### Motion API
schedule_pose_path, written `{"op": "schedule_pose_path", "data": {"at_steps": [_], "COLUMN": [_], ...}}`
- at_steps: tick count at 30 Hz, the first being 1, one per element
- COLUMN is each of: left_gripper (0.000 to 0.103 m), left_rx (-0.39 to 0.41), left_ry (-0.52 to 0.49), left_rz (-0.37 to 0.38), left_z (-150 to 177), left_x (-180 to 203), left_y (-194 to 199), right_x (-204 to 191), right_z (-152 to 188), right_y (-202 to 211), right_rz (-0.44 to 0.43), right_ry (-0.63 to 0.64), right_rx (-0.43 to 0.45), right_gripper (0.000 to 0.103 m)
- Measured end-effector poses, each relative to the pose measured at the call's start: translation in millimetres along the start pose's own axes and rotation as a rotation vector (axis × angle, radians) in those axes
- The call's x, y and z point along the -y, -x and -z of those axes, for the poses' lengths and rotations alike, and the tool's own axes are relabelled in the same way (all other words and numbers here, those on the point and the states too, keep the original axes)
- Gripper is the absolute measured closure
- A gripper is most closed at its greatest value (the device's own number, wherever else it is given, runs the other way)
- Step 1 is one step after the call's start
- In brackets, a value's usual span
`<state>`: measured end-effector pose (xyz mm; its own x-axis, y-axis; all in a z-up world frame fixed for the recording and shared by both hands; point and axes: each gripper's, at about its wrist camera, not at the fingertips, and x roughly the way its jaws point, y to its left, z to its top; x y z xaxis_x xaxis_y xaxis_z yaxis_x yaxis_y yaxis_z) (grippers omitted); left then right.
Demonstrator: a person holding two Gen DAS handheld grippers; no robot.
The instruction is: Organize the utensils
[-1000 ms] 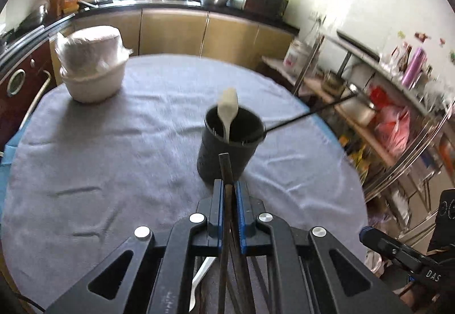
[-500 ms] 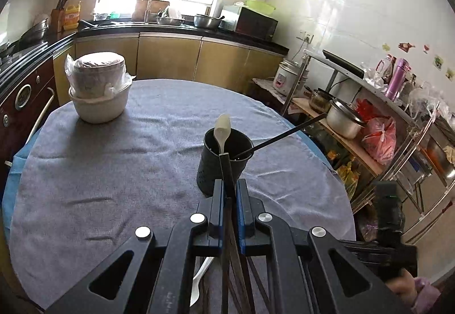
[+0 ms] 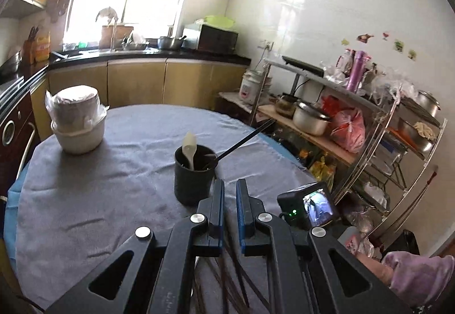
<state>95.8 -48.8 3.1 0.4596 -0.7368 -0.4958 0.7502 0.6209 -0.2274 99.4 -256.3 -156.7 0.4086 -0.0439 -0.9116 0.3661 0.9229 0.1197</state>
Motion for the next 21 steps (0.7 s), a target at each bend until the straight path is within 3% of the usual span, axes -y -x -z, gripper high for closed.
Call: {"op": "schedule_pose_path", "data": {"at_steps": [5, 11, 15, 18, 21], "left_gripper": [0.095, 0.093, 0.077, 0.076, 0.063], "left_rx": [0.008, -0.116, -0.241, -0.292, -0.336], "left_ry": [-0.013, 0.074, 0.161, 0.175, 0.168], "left_rz": [-0.013, -0.096, -0.108, -0.114, -0.117], "left_z": [2.4, 25.9, 57.0, 73.2, 83.1], "left_x": [-0.6, -31.6, -54.0, -57.1, -54.8], "left_y": [8.5, -12.5, -36.4, -48.5, -61.1], "right_x": [6.8, 13.2, 26.6, 28.8, 38.8], "right_z": [7.3, 8.4, 12.5, 9.1, 11.0], "right_y": [20.2, 53.0, 68.7, 69.9, 67.5], "right_rz": [-0.081, -0.156, -0.246, -0.271, -0.314], "right_ry": [-0.003, -0.018, -0.067, -0.081, -0.121], "right_rx": [0.084, 0.185, 0.219, 0.227, 0.218], "right_gripper": [0.097, 0.097, 0.097, 0.097, 0.097]}}
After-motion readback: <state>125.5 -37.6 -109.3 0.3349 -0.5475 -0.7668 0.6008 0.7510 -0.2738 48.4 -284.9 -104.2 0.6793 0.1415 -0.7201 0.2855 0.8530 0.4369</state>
